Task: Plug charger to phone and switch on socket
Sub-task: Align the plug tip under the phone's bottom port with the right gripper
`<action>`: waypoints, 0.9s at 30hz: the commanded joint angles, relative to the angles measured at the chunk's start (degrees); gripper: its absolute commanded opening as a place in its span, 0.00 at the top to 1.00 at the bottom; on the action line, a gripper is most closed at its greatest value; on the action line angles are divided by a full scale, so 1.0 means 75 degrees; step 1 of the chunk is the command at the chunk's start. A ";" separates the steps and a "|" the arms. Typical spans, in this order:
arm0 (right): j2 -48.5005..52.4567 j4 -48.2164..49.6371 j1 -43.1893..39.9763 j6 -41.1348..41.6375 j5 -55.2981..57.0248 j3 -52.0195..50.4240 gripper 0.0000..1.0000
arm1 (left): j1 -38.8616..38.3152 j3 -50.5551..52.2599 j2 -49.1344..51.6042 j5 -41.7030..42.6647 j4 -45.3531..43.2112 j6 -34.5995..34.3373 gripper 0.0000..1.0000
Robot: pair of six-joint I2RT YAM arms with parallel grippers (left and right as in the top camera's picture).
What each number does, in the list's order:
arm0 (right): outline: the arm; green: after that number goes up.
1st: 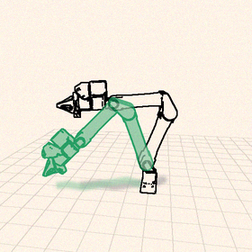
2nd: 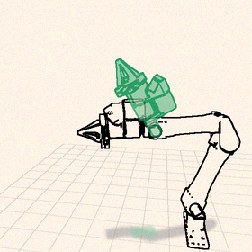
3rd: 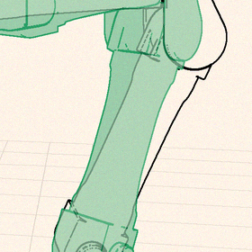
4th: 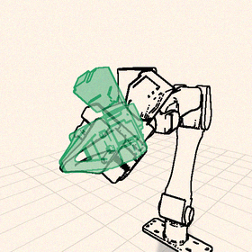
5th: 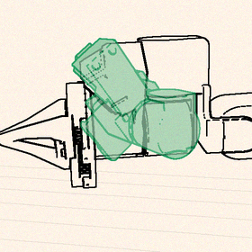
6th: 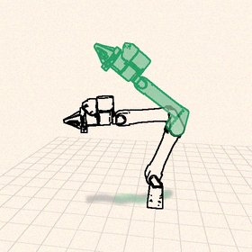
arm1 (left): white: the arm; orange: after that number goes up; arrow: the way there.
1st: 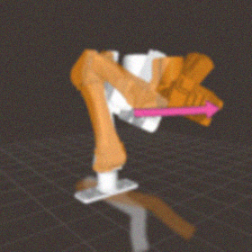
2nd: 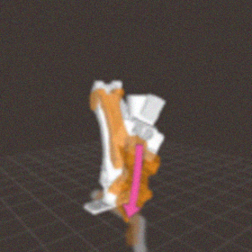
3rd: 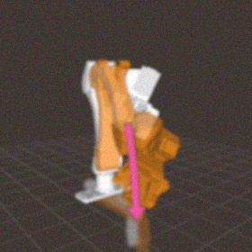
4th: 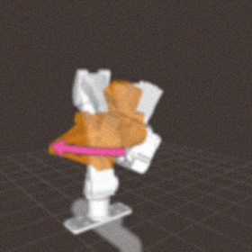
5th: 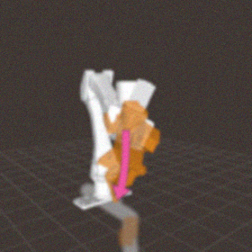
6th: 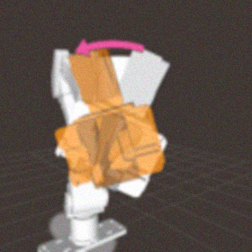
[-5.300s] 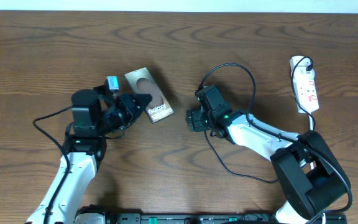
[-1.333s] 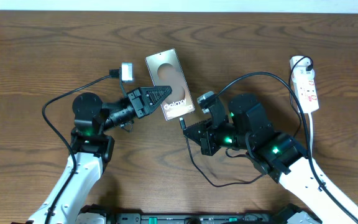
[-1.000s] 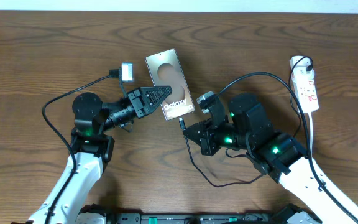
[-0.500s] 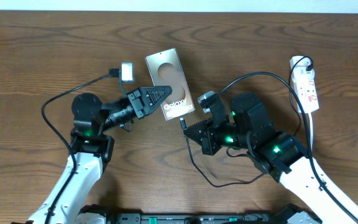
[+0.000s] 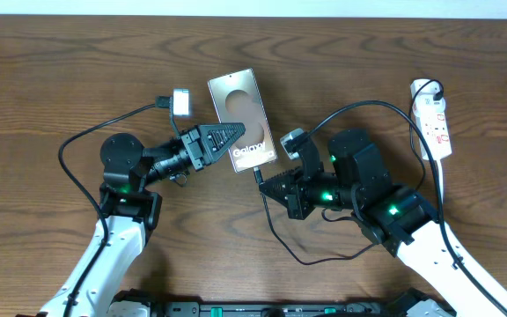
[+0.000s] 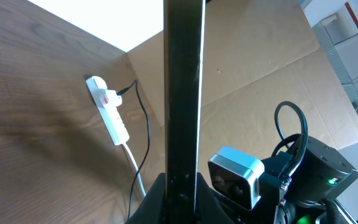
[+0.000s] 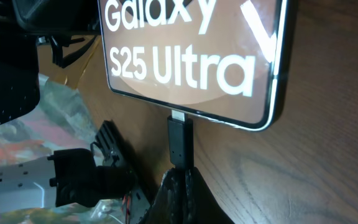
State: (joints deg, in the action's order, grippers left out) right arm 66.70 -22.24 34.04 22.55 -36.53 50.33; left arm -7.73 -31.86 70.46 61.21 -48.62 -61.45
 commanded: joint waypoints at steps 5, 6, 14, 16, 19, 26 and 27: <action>-0.0160 -0.0023 -0.0041 -0.0064 -0.0213 0.0067 0.99 | 0.0000 -0.0239 -0.0061 0.0087 -0.0137 0.0154 0.93; -0.0219 -0.0041 -0.0041 -0.0067 -0.0210 0.0067 0.99 | 0.0000 -0.0239 -0.0061 0.0087 -0.0134 0.0154 0.93; -0.0600 -0.0166 -0.0041 -0.0070 0.0233 0.0067 0.99 | -0.0003 -0.0239 -0.0061 0.0093 -0.0137 0.0146 0.92; -0.0600 -0.0251 -0.0041 -0.0073 0.0268 0.0067 0.99 | -0.0003 -0.0239 -0.0061 0.0090 -0.0137 0.0093 0.92; -0.0595 -0.0385 -0.0032 -0.0076 0.0405 0.0067 0.99 | -0.0003 -0.0239 -0.0061 0.0090 -0.0134 0.0093 0.93; -0.0592 -0.0405 -0.0026 -0.0125 0.0423 0.0067 0.99 | -0.0003 -0.0239 -0.0061 0.0087 -0.0137 -0.0032 0.93; -0.0592 -0.0405 -0.0026 -0.0125 0.0425 0.0067 0.99 | -0.0003 -0.0239 -0.0061 0.0085 -0.0137 -0.0055 0.93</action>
State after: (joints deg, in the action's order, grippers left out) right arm 62.52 -25.26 34.04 22.48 -33.65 50.33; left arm -7.73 -31.86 70.46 61.21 -48.62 -61.56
